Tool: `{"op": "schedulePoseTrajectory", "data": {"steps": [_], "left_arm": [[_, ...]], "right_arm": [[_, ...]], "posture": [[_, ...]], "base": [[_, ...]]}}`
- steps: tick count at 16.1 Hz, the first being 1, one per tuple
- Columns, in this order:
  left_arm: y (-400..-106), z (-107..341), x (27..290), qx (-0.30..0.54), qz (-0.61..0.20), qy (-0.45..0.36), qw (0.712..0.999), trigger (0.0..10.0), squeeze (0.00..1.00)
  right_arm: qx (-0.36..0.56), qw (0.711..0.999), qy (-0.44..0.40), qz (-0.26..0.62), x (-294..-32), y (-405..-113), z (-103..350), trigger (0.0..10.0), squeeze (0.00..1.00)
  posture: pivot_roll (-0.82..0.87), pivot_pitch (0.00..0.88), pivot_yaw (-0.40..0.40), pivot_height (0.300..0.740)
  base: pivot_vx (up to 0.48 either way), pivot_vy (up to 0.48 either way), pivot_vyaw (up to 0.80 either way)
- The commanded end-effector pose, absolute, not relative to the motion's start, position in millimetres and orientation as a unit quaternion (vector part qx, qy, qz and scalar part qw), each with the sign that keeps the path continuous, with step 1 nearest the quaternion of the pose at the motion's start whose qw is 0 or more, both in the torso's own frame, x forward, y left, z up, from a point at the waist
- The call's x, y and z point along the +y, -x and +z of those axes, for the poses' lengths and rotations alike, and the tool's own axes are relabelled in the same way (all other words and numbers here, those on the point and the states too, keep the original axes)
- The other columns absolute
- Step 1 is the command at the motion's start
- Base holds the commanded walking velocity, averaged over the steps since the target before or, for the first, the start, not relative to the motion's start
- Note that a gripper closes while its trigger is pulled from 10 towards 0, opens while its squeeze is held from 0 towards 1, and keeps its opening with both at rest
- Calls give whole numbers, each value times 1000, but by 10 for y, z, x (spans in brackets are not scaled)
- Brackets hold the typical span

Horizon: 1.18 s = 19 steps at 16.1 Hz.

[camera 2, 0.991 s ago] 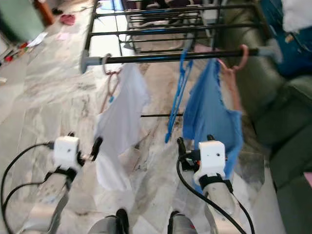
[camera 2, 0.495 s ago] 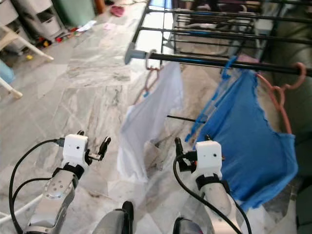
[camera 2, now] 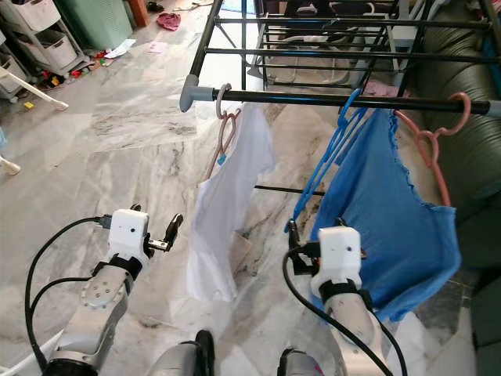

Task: Hang hanger

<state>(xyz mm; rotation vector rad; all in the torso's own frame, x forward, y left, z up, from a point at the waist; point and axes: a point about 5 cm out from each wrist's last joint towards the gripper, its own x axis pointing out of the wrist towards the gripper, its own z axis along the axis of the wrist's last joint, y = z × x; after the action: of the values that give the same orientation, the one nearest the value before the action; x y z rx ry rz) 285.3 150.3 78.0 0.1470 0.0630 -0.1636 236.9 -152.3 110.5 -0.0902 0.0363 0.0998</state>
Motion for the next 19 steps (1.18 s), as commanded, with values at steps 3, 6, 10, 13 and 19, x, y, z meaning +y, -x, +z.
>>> {"op": "schedulePoseTrajectory", "data": {"steps": [3,6,10,13,19], "left_arm": [[-2829,731,1534,34,-58,-77,995,10000,0],[-2813,710,1532,32,-47,-78,995,10000,0],[-2813,713,1547,34,-43,-85,995,10000,0],[-2854,729,1525,34,-50,-96,994,10000,0],[-2899,737,1489,36,-58,-98,993,10000,0]], "right_arm": [[43,995,26,84,-1469,-2379,1051,10000,0],[37,994,65,76,-1492,-2458,1056,10000,0],[54,993,68,81,-1458,-2457,988,10000,0],[60,990,72,103,-1442,-2424,968,10000,0],[38,994,15,105,-1376,-2416,1044,10000,0]], "posture": [[-93,178,-5,740],[-77,179,-19,740],[-79,187,8,740],[-99,193,35,740],[-110,193,52,740]], "base": [[0,0,0],[0,0,0],[0,0,0],[0,0,0],[-90,0,0]]}}
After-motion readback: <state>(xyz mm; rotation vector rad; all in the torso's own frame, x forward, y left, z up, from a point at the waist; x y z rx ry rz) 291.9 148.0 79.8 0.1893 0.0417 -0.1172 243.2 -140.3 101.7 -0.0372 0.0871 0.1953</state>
